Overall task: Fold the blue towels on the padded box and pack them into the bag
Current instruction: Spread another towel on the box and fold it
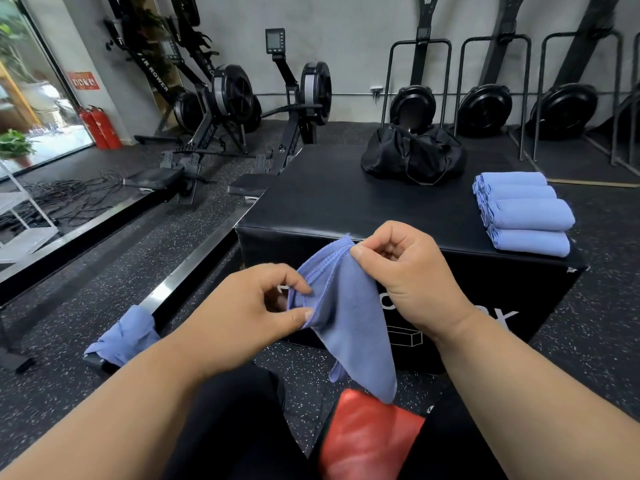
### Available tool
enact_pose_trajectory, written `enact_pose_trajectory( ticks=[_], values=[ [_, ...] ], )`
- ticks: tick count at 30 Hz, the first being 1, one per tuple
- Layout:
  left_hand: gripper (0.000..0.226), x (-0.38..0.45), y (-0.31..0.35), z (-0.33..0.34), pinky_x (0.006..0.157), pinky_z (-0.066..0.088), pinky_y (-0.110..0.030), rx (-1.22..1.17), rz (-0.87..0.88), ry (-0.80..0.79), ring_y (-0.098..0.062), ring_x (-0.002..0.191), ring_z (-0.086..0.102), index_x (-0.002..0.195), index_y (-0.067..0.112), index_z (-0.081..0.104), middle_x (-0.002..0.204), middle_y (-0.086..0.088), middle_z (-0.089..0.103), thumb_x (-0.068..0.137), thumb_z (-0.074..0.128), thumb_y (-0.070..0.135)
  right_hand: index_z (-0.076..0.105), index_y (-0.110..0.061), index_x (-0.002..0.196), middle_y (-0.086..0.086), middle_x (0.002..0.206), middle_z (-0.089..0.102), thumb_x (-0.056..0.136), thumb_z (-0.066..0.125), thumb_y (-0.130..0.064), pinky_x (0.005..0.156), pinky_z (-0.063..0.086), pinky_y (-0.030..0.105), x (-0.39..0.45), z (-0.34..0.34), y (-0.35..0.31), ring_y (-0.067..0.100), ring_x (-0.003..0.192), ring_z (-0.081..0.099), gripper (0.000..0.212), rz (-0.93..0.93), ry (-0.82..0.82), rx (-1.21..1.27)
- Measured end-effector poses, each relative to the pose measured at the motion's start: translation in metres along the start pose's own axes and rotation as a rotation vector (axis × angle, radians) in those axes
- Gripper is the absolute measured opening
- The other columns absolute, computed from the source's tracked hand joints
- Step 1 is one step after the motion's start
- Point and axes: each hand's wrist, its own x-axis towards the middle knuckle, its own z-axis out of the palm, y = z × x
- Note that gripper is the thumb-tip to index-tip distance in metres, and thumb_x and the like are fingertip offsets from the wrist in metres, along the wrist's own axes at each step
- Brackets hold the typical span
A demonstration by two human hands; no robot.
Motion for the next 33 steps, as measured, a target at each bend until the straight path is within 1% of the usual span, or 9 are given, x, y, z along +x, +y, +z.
enact_pose_trajectory(
  ticks=[6,10,15,19,22,24,26,29,33],
  values=[
    [0.033,0.002,0.000,0.005,0.073,0.057,-0.040,0.238,-0.038,0.044,-0.011,0.073,0.068,0.098,0.044,0.065,0.079,0.010,0.071,0.074,0.076,0.064,0.068,-0.005,0.084,0.022,0.087,0.072,0.093,0.077,-0.006,0.070,0.052,0.033,-0.002,0.001,-0.004,0.017,0.075,0.061,0.013,-0.004,-0.018,-0.046],
    [0.025,0.006,0.003,0.006,0.076,0.056,-0.035,0.304,-0.063,0.110,-0.003,0.077,0.066,0.091,0.040,0.067,0.081,0.018,0.070,0.079,0.078,0.059,0.067,-0.007,0.082,0.026,0.089,0.070,0.093,0.076,-0.006,0.071,0.052,0.037,-0.002,0.000,-0.007,0.018,0.076,0.061,0.015,-0.013,-0.005,-0.038],
    [0.023,0.008,0.008,0.007,0.076,0.055,-0.033,0.386,-0.108,0.098,0.000,0.081,0.062,0.088,0.043,0.070,0.082,0.019,0.067,0.087,0.065,0.065,0.067,-0.004,0.083,0.025,0.089,0.070,0.094,0.076,-0.004,0.072,0.053,0.037,-0.002,-0.002,-0.006,0.019,0.076,0.061,0.014,-0.022,0.003,-0.032],
    [0.032,0.010,0.011,0.009,0.077,0.056,-0.037,0.298,-0.135,-0.004,-0.002,0.077,0.064,0.089,0.039,0.070,0.084,0.016,0.068,0.089,0.052,0.066,0.067,-0.006,0.082,0.011,0.079,0.070,0.094,0.075,-0.003,0.069,0.053,0.029,-0.003,-0.001,-0.006,0.016,0.075,0.061,0.015,-0.022,-0.006,-0.024],
    [0.058,0.009,0.012,0.013,0.076,0.052,-0.043,0.169,-0.142,-0.073,-0.006,0.068,0.054,0.089,0.016,0.063,0.077,-0.002,0.060,0.090,0.042,0.070,0.067,-0.006,0.081,0.007,0.080,0.070,0.094,0.075,-0.003,0.069,0.053,0.029,-0.003,-0.003,-0.006,0.016,0.075,0.061,0.015,-0.025,-0.002,-0.017],
    [0.061,0.008,0.012,0.014,0.067,0.044,-0.039,0.081,-0.178,-0.092,-0.010,0.063,0.042,0.083,0.007,0.055,0.069,-0.003,0.046,0.096,0.047,0.066,0.067,-0.005,0.082,0.009,0.080,0.070,0.094,0.075,-0.003,0.070,0.053,0.031,-0.003,-0.004,-0.006,0.017,0.076,0.061,0.014,-0.019,0.003,-0.011],
    [0.057,0.008,0.011,0.015,0.059,0.033,-0.034,0.037,-0.216,-0.097,-0.011,0.056,0.034,0.075,0.008,0.043,0.059,0.010,0.035,0.104,0.053,0.055,0.067,-0.004,0.083,0.015,0.081,0.071,0.094,0.075,-0.004,0.069,0.053,0.031,-0.004,-0.005,-0.004,0.017,0.075,0.061,0.014,-0.012,0.005,-0.009],
    [0.050,0.010,0.007,0.013,0.052,0.031,-0.028,0.086,-0.219,-0.093,-0.008,0.048,0.032,0.072,0.007,0.047,0.051,0.013,0.038,0.105,0.058,0.042,0.068,-0.009,0.081,0.019,0.086,0.073,0.094,0.076,-0.005,0.071,0.053,0.035,-0.004,-0.007,-0.001,0.017,0.076,0.061,0.015,-0.002,0.010,-0.016],
    [0.047,0.012,0.002,0.003,0.055,0.037,-0.034,0.200,-0.079,0.006,-0.007,0.051,0.037,0.073,0.010,0.047,0.056,0.010,0.042,0.104,0.054,0.044,0.067,-0.008,0.081,0.011,0.081,0.069,0.094,0.075,-0.004,0.073,0.050,0.037,-0.001,-0.014,0.007,0.019,0.077,0.058,0.016,0.033,0.025,-0.001]
  ],
)
